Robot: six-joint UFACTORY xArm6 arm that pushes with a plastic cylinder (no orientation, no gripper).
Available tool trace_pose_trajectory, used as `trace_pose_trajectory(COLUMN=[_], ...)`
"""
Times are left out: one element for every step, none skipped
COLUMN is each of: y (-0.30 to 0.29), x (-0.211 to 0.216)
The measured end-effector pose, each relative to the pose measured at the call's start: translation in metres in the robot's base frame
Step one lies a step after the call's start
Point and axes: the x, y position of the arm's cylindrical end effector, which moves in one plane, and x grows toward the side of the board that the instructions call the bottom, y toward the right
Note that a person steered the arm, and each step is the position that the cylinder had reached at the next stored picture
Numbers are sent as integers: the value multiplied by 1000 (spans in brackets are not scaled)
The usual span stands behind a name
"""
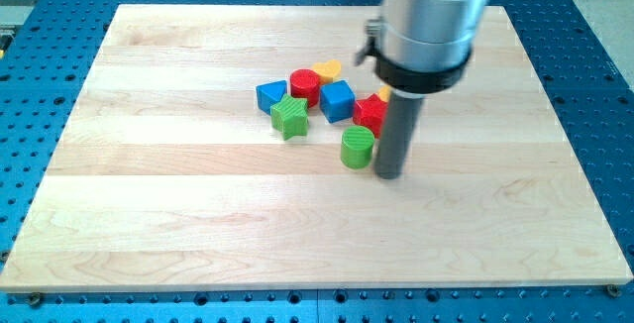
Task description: Push the green circle into the green star
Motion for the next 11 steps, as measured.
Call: trace_pose_trajectory(y=[-46, -55, -13, 4, -13, -43, -39, -6, -16, -16, -25], x=[-4, -4, -7, -16, -21, -21, -26, -27, -47, -53, -53])
